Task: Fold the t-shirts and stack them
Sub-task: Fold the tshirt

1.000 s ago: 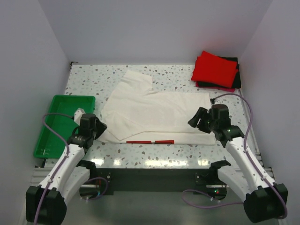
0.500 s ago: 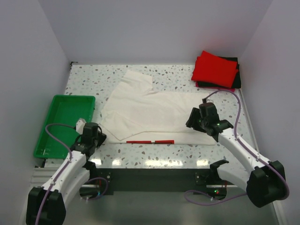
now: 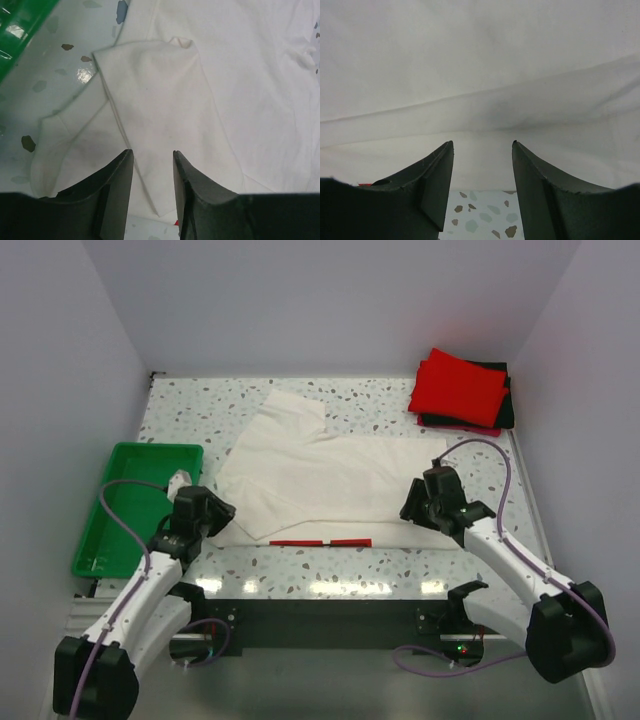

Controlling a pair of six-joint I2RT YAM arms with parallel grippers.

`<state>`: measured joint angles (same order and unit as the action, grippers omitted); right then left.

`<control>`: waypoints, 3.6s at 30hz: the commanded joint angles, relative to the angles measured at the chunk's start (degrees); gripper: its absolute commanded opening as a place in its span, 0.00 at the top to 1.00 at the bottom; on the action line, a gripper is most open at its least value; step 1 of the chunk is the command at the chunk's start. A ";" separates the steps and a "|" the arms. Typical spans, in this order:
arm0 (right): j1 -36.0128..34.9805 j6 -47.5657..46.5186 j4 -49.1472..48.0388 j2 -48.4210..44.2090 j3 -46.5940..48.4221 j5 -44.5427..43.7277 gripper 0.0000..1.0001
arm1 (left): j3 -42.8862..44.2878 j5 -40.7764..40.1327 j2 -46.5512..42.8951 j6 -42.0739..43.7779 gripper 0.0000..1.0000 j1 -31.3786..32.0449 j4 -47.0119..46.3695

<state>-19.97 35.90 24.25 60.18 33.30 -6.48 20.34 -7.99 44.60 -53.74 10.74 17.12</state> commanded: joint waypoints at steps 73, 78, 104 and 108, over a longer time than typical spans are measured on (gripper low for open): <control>-0.16 -1.62 0.80 -1.04 1.86 -3.45 0.46 | 29.32 -11.87 40.03 -3.04 1.00 14.84 -10.97; -0.25 -1.62 0.10 0.54 1.95 -3.36 0.46 | 31.69 -11.17 42.94 -2.87 1.00 13.87 -11.76; -0.16 1.10 0.80 1.96 -0.16 -4.42 0.54 | 36.09 -7.83 50.41 -3.22 1.00 11.67 -10.88; -0.16 1.54 0.53 2.13 -0.78 -4.33 0.55 | 36.88 -7.13 50.94 -2.52 1.00 10.97 -11.15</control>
<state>-19.97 36.12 25.08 62.98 33.08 -9.50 54.35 -15.22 95.09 -57.56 22.68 7.92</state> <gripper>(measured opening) 0.457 0.020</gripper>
